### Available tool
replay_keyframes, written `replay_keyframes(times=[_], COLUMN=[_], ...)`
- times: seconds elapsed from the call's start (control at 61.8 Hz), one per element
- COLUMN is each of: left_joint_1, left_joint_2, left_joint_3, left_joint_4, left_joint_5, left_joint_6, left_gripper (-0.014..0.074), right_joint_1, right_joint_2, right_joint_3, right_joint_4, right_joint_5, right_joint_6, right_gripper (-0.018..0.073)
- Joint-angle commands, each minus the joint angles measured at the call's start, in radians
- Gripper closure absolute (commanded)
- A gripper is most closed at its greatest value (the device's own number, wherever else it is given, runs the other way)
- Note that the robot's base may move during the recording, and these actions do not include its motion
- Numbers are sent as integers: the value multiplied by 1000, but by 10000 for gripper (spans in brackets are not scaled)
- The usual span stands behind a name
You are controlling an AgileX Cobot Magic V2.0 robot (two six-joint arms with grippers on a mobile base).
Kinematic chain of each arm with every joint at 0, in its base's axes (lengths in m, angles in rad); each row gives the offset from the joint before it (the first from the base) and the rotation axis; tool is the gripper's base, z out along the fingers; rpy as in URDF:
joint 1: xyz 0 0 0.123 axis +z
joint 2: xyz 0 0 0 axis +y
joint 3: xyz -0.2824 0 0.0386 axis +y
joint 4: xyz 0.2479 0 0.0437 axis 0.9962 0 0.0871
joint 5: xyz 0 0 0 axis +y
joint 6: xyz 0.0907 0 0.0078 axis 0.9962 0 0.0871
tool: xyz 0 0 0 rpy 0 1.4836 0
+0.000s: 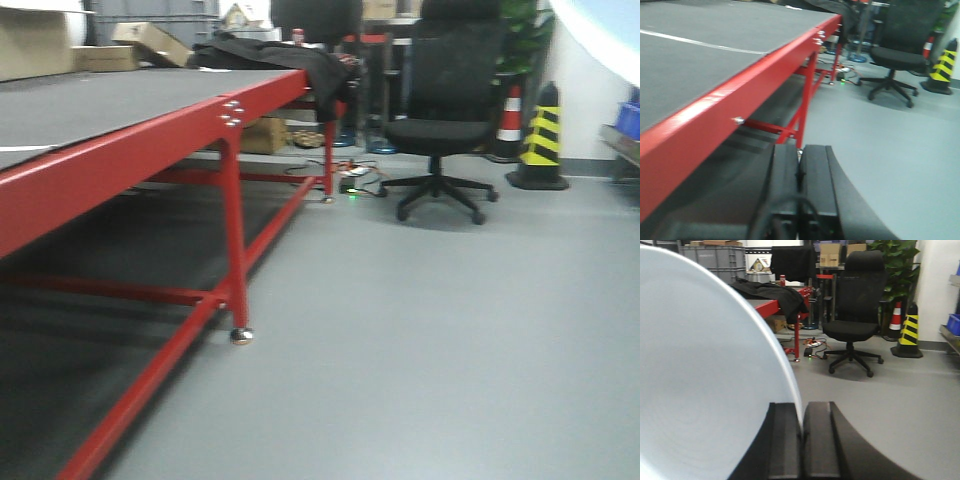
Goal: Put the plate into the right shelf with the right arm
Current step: 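Hold the plate in the right gripper while driving away from the table, then keep holding the plate while driving to the metal shelf of blue bins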
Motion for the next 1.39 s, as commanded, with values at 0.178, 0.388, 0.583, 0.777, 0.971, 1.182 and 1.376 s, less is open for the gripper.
replay_keyframes(times=[0.178,0.388,0.583,0.777,0.971,1.182,1.376], left_joint_1=[-2,-2,-2,-2,-2,-2,-2], left_joint_2=[-10,-10,-10,-10,-10,-10,-10], left_joint_3=[10,10,10,10,10,10,10], left_joint_4=[-8,-8,-8,-8,-8,-8,-8], left_joint_5=[-90,-90,-90,-90,-90,-90,-90], left_joint_6=[-7,-7,-7,-7,-7,-7,-7], left_gripper=[724,724,724,724,724,724,724], right_joint_1=[-4,-4,-4,-4,-4,-4,-4], right_joint_2=[7,7,7,7,7,7,7], right_joint_3=[-28,-28,-28,-28,-28,-28,-28], right_joint_4=[7,7,7,7,7,7,7], right_joint_5=[-94,-94,-94,-94,-94,-94,-94], right_joint_6=[-9,-9,-9,-9,-9,-9,-9], right_gripper=[503,503,503,503,503,503,503])
